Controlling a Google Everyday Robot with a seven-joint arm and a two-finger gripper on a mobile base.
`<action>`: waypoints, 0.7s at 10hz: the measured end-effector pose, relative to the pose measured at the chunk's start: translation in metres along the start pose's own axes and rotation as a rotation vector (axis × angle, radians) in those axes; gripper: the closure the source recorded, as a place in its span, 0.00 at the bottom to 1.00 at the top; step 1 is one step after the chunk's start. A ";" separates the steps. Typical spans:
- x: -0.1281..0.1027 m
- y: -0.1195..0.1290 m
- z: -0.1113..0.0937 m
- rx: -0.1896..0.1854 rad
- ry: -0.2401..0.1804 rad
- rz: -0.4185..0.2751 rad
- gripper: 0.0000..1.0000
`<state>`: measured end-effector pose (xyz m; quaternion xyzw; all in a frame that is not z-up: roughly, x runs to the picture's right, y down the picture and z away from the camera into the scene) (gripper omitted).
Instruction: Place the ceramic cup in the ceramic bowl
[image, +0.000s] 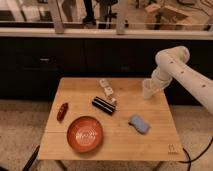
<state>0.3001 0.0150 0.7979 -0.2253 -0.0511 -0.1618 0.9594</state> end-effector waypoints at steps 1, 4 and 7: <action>0.008 0.001 0.002 0.034 -0.017 -0.001 0.34; 0.014 -0.004 0.005 0.074 -0.055 -0.021 0.20; 0.019 -0.001 0.003 0.098 -0.068 -0.026 0.20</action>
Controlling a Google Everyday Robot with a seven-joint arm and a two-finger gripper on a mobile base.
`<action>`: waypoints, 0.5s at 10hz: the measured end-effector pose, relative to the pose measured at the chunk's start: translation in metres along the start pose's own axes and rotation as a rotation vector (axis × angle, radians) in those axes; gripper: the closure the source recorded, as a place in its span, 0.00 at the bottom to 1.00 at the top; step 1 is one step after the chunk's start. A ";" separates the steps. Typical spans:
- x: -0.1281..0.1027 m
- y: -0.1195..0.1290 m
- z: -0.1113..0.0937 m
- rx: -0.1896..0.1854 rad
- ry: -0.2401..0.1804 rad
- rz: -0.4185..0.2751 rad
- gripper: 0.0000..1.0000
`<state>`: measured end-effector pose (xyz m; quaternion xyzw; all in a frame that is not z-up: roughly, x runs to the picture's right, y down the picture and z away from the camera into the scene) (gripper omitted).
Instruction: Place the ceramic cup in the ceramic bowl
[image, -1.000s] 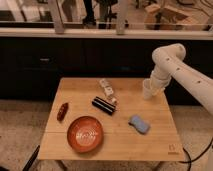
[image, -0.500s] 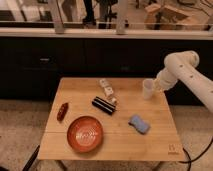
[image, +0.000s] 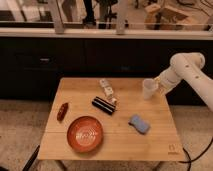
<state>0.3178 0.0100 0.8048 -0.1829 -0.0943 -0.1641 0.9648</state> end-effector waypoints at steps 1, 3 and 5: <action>-0.001 -0.001 -0.001 0.010 -0.002 -0.007 0.20; -0.003 -0.005 0.001 0.033 -0.012 -0.053 0.20; -0.003 -0.006 0.007 0.047 -0.029 -0.088 0.20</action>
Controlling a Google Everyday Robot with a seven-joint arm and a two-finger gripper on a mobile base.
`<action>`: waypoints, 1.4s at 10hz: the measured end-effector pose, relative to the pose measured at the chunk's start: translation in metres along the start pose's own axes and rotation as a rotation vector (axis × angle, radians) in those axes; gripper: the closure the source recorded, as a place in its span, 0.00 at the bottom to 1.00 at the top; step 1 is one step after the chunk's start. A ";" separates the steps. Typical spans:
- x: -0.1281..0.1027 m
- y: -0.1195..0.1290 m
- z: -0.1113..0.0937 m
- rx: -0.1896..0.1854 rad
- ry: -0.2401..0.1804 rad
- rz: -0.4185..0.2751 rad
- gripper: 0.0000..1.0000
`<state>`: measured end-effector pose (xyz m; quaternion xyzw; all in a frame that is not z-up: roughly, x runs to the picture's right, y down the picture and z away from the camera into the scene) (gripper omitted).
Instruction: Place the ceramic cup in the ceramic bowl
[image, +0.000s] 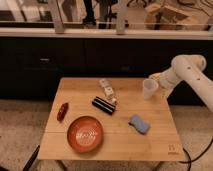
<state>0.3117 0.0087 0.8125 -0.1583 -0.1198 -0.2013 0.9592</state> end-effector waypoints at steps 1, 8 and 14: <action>0.000 0.000 0.004 0.011 -0.014 -0.035 0.20; 0.010 0.000 0.025 0.030 0.008 -0.076 0.20; 0.022 0.006 0.085 -0.033 0.054 -0.021 0.36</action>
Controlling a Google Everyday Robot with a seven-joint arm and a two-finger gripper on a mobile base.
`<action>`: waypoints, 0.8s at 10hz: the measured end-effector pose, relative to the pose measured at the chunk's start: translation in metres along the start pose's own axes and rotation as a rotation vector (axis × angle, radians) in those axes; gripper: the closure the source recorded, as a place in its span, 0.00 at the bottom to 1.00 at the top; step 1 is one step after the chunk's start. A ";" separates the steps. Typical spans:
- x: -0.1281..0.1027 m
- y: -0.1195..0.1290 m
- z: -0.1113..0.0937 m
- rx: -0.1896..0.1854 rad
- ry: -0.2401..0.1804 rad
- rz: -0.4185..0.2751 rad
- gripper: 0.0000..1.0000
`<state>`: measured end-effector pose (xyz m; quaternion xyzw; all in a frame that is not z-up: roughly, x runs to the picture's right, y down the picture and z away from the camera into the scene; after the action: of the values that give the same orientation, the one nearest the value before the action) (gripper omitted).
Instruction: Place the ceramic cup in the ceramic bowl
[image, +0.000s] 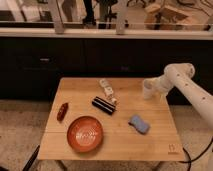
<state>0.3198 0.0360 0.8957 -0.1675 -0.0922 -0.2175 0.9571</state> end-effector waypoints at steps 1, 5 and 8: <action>-0.002 0.003 0.016 -0.018 0.006 0.001 0.47; -0.010 0.013 0.029 -0.032 0.035 -0.022 0.87; -0.022 0.008 -0.010 0.017 0.017 -0.067 1.00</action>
<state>0.3048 0.0482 0.8789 -0.1545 -0.0913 -0.2500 0.9515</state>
